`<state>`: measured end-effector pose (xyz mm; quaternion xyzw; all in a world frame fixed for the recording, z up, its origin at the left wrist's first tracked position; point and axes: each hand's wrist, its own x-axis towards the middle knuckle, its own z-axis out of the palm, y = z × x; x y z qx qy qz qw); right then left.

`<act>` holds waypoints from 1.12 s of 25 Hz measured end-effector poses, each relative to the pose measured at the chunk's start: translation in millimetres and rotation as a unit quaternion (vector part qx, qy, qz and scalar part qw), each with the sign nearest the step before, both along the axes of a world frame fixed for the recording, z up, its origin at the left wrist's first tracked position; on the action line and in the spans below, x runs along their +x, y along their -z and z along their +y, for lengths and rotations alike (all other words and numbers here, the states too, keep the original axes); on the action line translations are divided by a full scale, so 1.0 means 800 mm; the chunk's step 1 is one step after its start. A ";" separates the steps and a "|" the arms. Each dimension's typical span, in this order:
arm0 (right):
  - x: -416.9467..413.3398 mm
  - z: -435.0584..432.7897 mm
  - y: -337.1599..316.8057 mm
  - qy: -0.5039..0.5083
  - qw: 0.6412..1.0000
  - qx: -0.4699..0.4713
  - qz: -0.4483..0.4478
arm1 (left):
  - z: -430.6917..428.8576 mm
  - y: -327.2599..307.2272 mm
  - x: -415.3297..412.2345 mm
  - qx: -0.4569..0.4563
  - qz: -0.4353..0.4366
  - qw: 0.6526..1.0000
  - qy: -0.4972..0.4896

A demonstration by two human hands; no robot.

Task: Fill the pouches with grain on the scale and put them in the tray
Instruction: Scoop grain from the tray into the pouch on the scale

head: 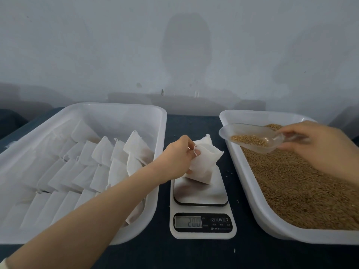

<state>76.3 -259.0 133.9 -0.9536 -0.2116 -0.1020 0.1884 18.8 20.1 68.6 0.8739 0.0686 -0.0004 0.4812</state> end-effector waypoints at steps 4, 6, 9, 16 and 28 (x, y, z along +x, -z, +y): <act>-0.009 0.023 -0.023 -0.040 0.998 -0.037 -0.043 | -0.001 -0.002 -0.001 -0.006 -0.005 1.000 -0.002; -0.006 0.031 -0.030 -0.044 0.994 -0.067 -0.070 | -0.001 -0.003 -0.002 -0.008 -0.007 1.000 -0.002; -0.001 0.038 -0.036 -0.050 0.990 -0.100 -0.084 | -0.002 -0.005 -0.003 -0.006 -0.007 1.000 0.002; 0.011 0.049 -0.045 -0.082 0.979 -0.146 -0.116 | -0.003 -0.008 -0.003 -0.011 0.001 1.000 0.001; 0.017 0.055 -0.049 -0.097 0.975 -0.152 -0.127 | -0.004 -0.010 -0.004 -0.002 0.007 1.000 0.003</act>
